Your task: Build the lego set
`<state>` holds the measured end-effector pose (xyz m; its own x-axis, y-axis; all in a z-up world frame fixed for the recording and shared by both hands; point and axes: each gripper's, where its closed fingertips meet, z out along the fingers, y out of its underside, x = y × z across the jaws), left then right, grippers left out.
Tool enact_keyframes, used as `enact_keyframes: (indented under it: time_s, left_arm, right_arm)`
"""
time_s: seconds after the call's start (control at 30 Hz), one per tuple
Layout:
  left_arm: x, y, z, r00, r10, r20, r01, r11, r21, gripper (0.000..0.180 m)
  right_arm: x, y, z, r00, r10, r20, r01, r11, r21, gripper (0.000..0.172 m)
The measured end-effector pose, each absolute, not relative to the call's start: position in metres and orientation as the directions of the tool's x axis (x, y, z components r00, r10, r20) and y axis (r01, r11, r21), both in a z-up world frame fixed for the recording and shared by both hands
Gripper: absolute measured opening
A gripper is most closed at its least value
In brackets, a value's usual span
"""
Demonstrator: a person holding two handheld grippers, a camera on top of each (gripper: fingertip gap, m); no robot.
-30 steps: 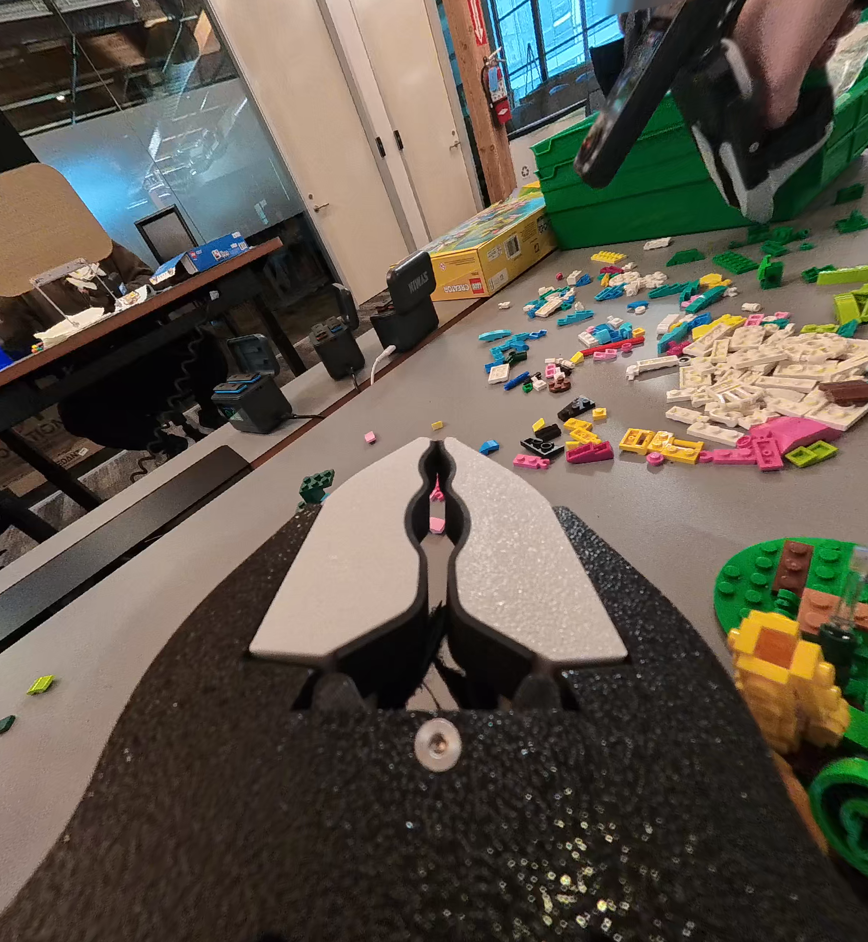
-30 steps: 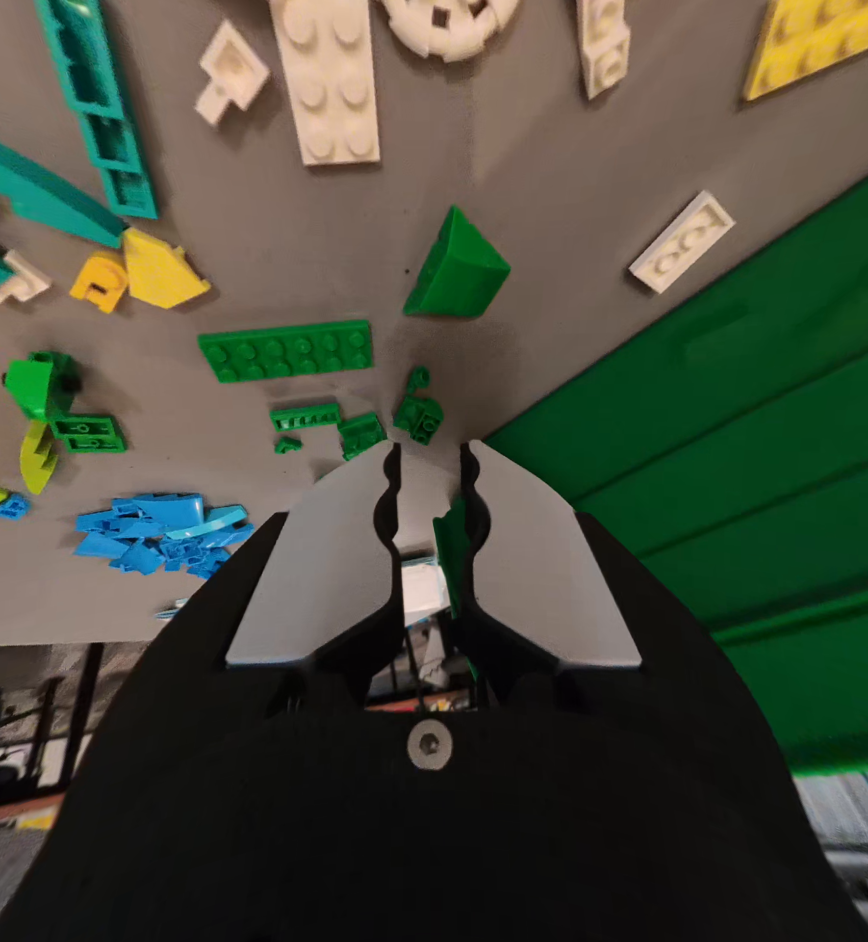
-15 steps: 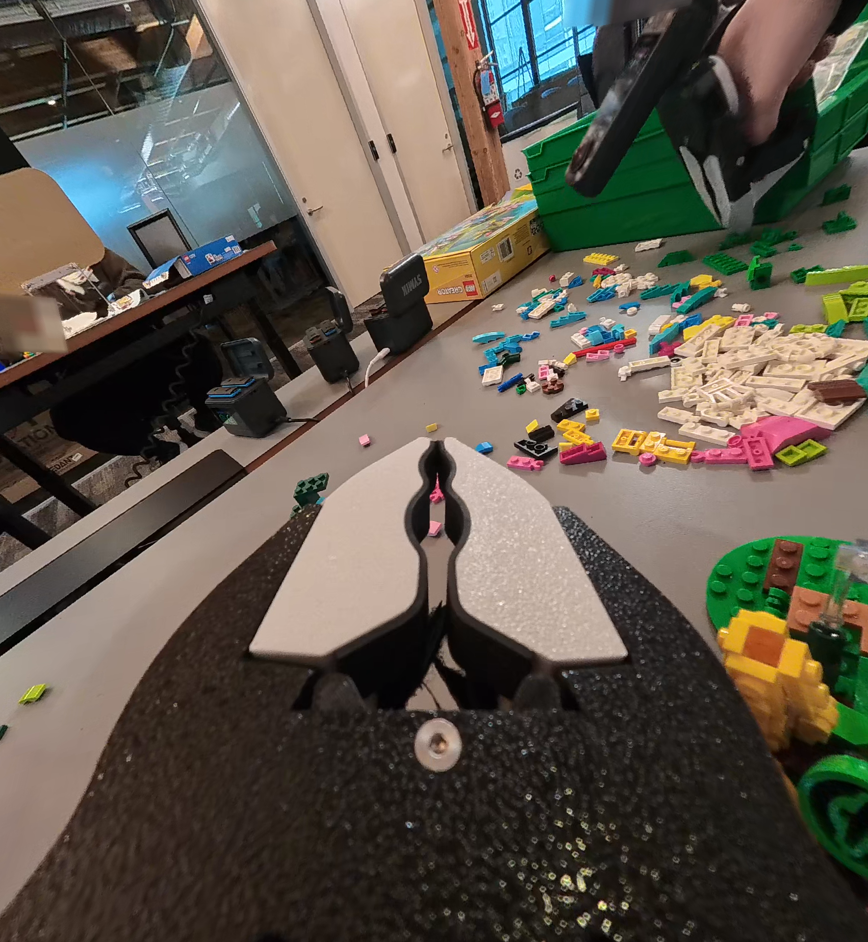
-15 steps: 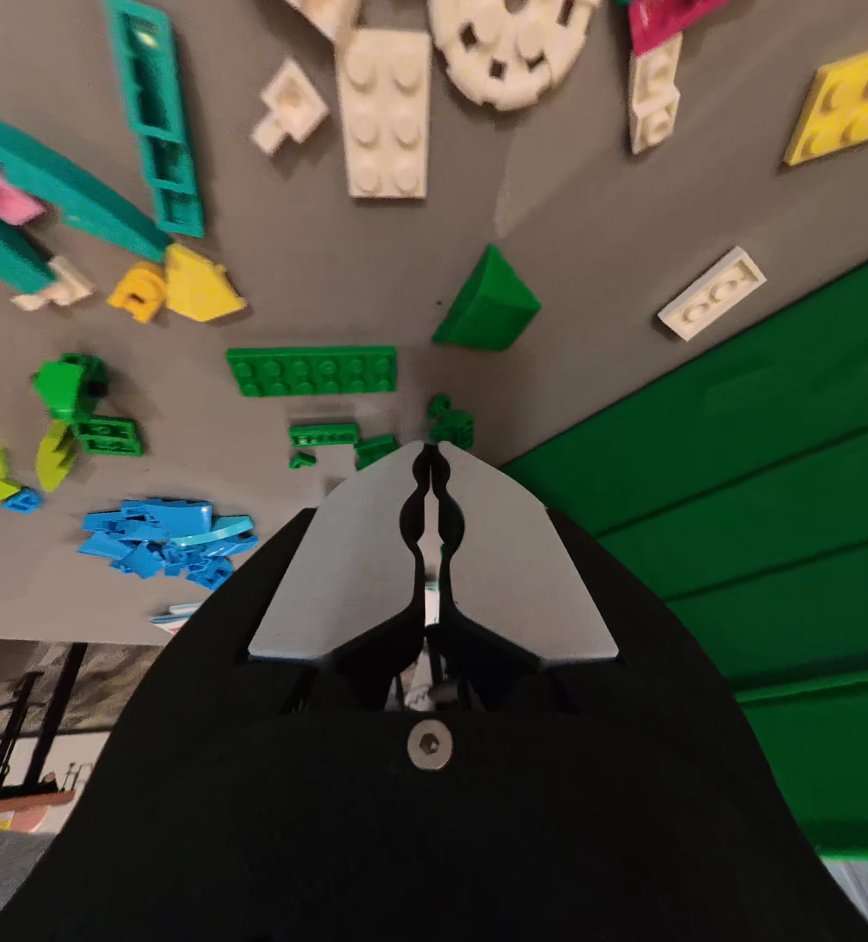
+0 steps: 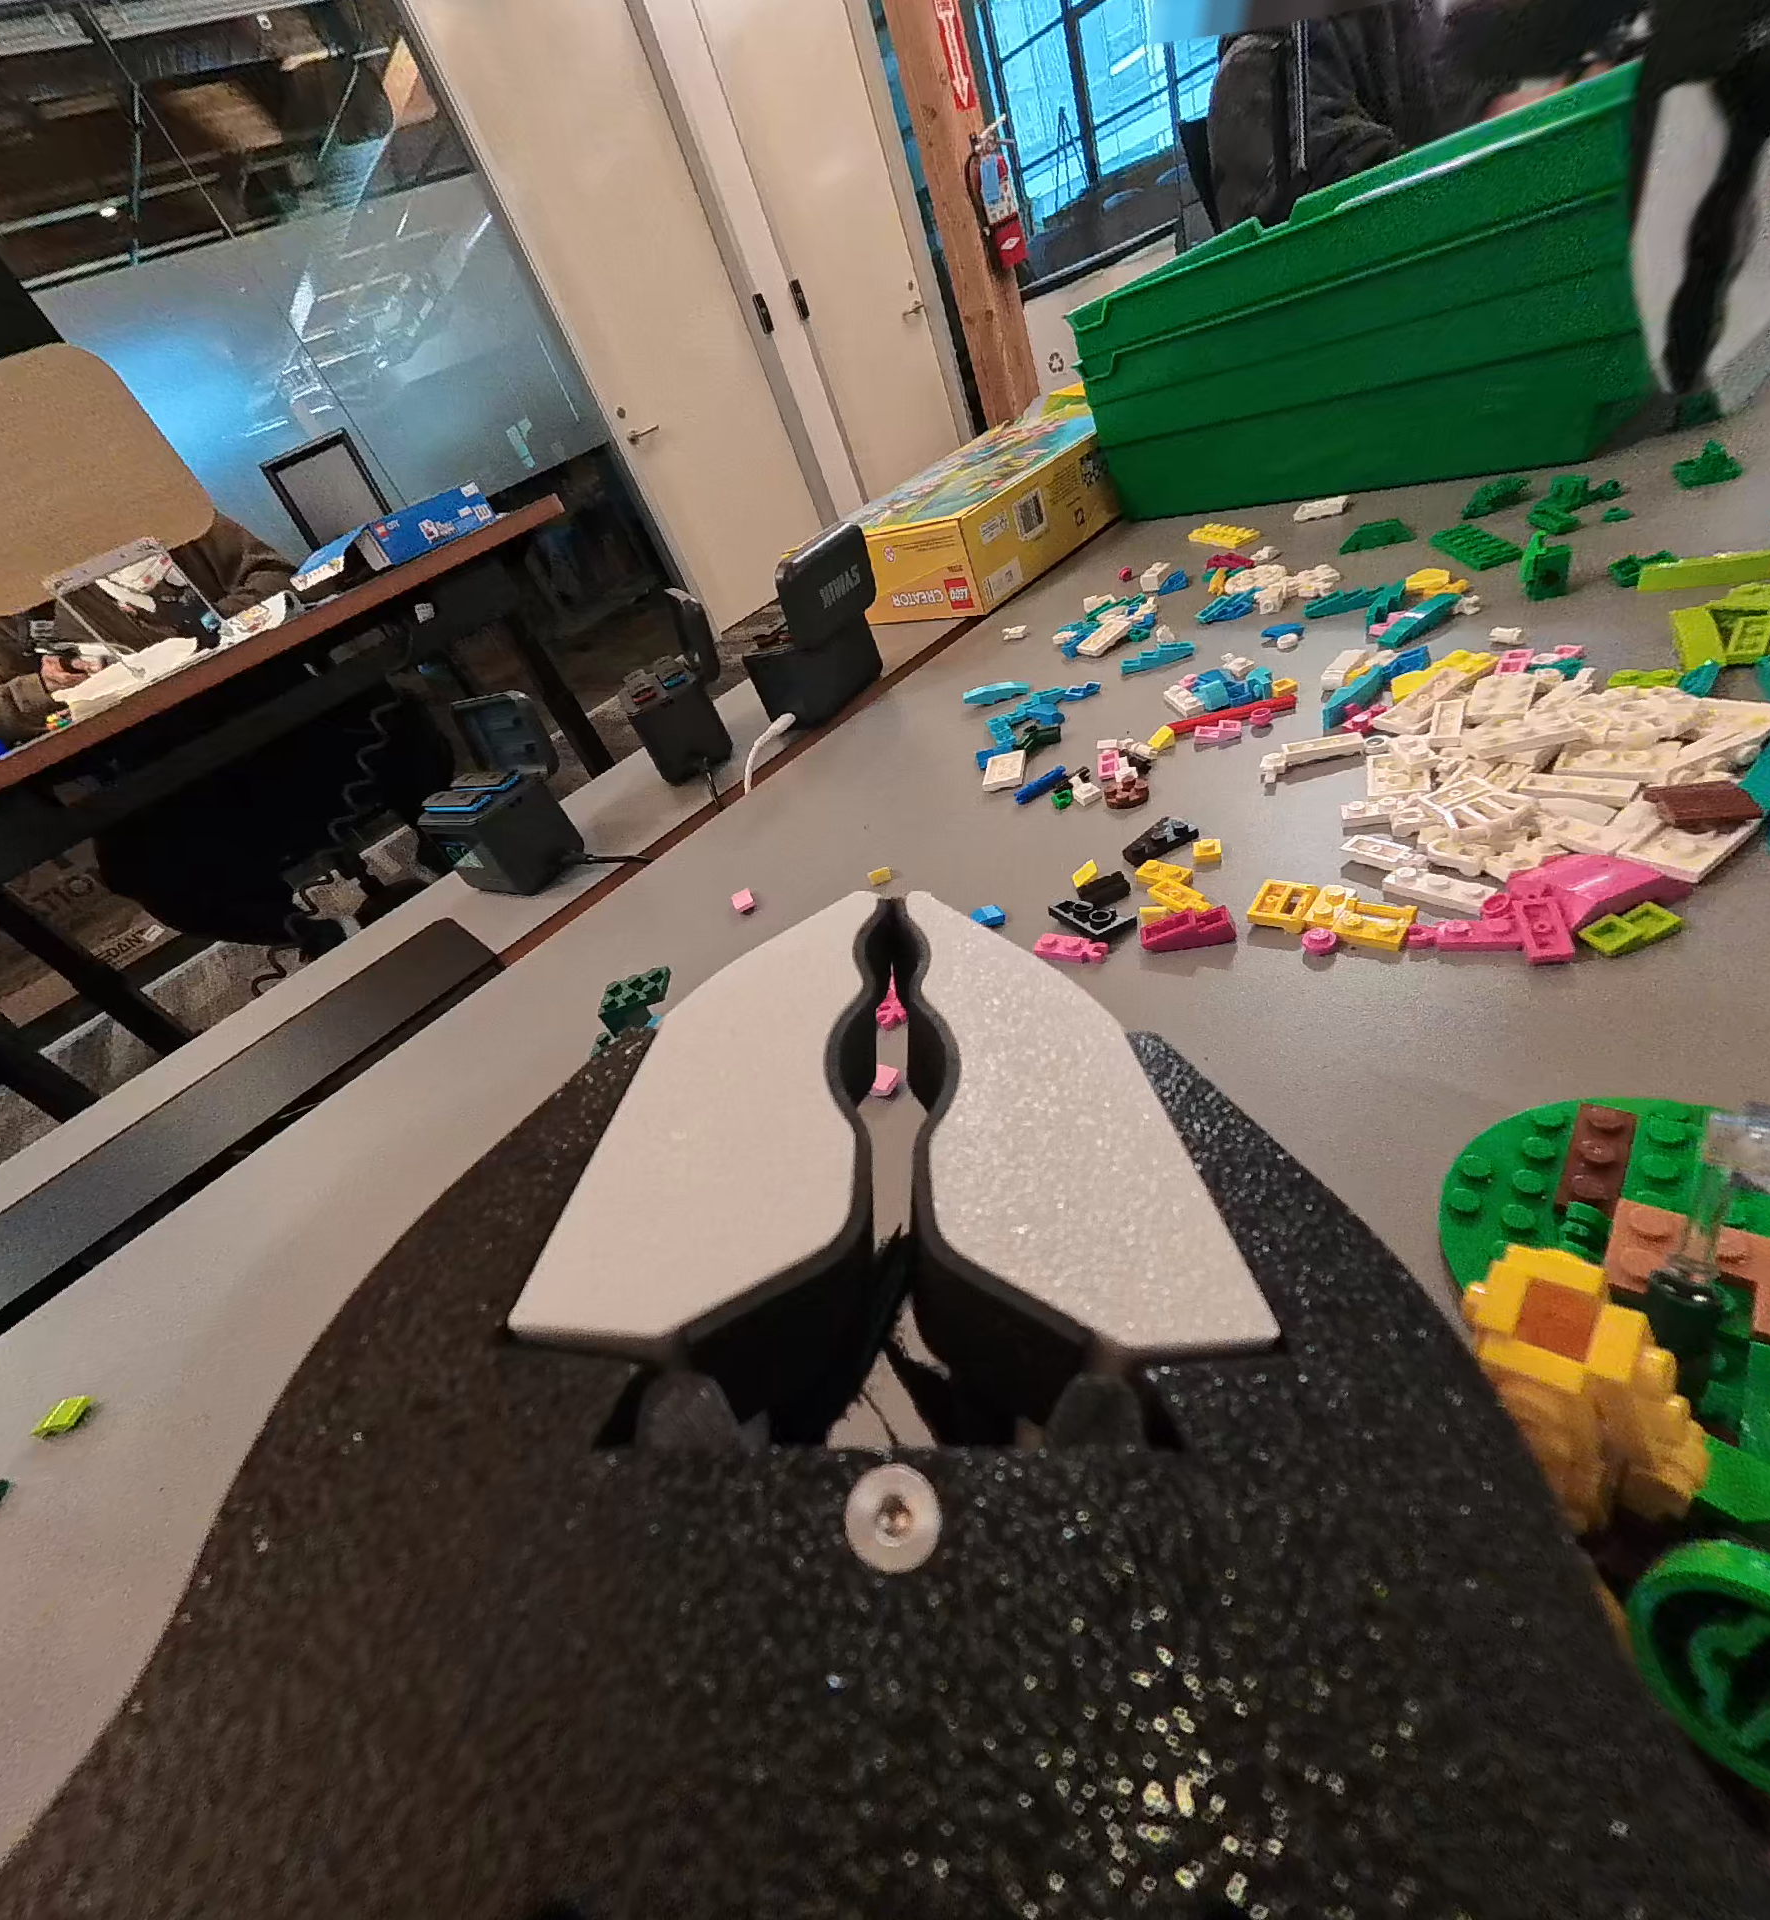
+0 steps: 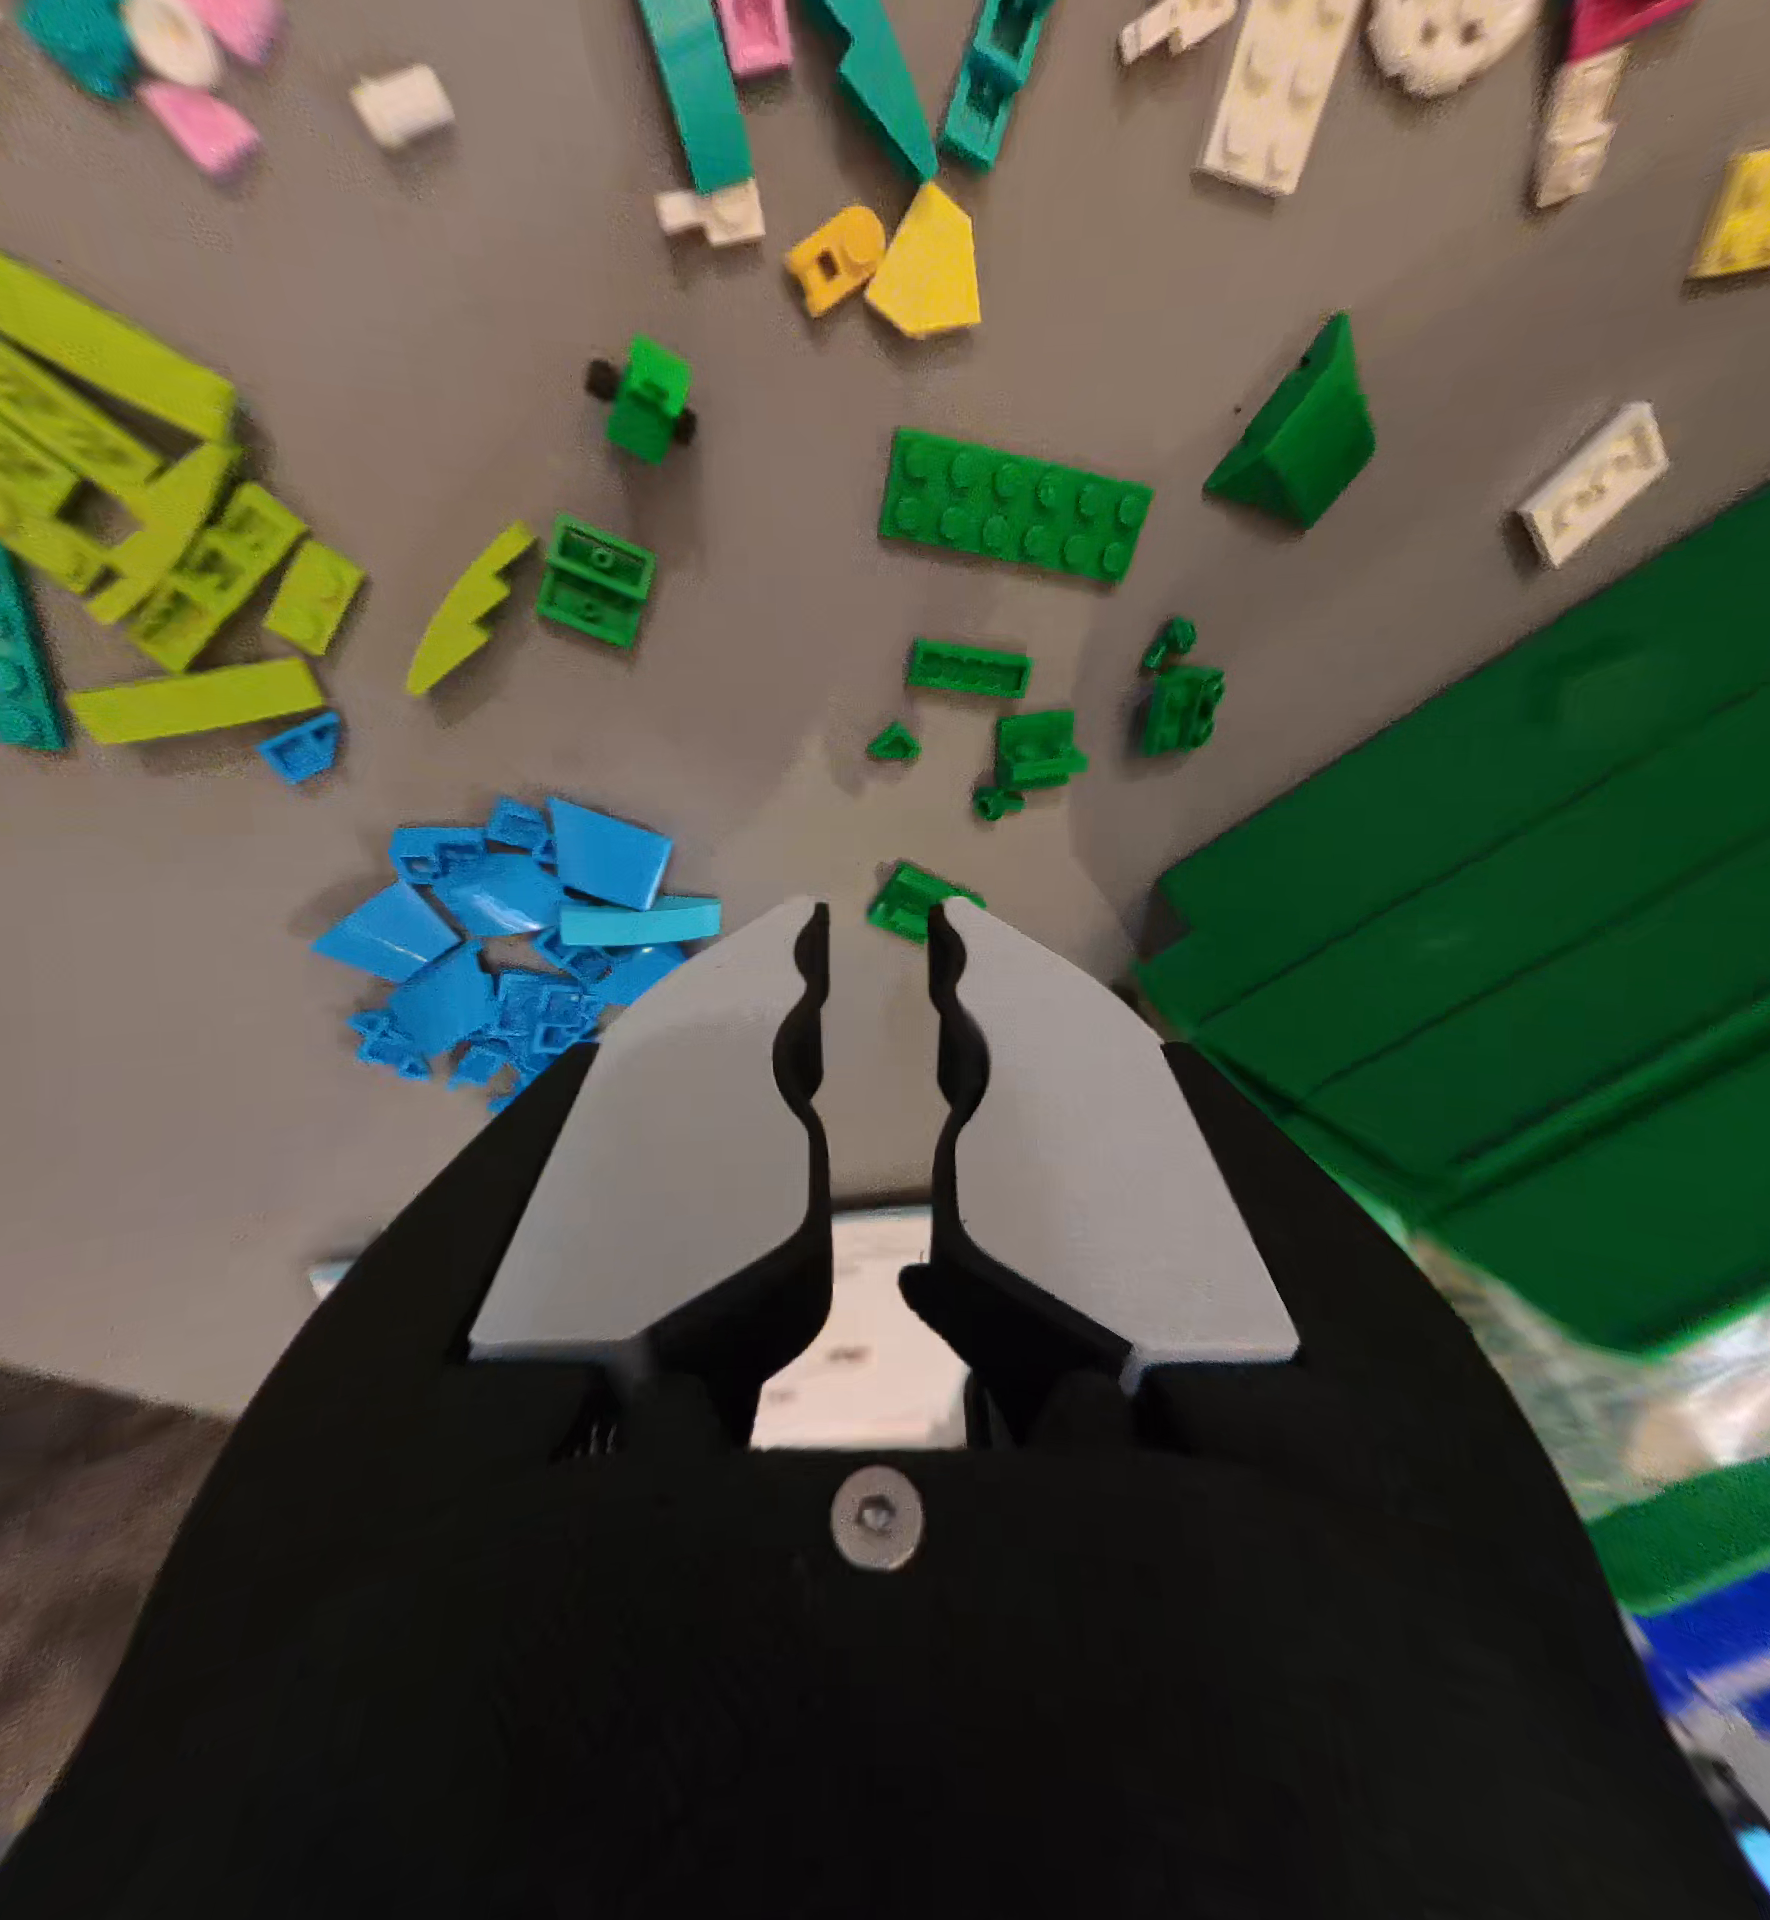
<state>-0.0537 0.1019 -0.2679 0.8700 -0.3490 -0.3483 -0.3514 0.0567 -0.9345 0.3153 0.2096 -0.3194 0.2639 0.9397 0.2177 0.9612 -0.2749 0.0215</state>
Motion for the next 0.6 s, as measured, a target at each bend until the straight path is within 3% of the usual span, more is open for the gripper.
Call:
enact_keyframes:
  time_s: [0.13, 0.23, 0.37, 0.6]
  left_arm:
    - [-0.053, 0.102, -0.268, 0.870, -0.350, -0.348, -0.351, 0.058, -0.935, 0.000]
    - [-0.053, 0.102, -0.268, 0.869, -0.351, -0.349, -0.352, 0.057, -0.934, 0.000]
    - [-0.053, 0.102, -0.268, 0.869, -0.350, -0.350, -0.353, 0.058, -0.934, 0.000]
    - [-0.052, 0.102, -0.269, 0.865, -0.353, -0.357, -0.361, 0.057, -0.931, 0.000]
  right_arm:
    - [0.334, 0.207, -0.314, 0.426, 0.851, 0.307, 0.889, -0.331, -0.317, 0.018]
    - [0.350, 0.209, -0.325, 0.583, 0.778, 0.236, 0.755, -0.412, -0.510, 0.021]
    - [0.354, 0.204, -0.347, 0.665, 0.743, 0.082, 0.641, -0.510, -0.574, 0.031]
    - [0.336, 0.217, -0.348, 0.713, 0.702, 0.000, 0.543, -0.552, -0.633, 0.031]
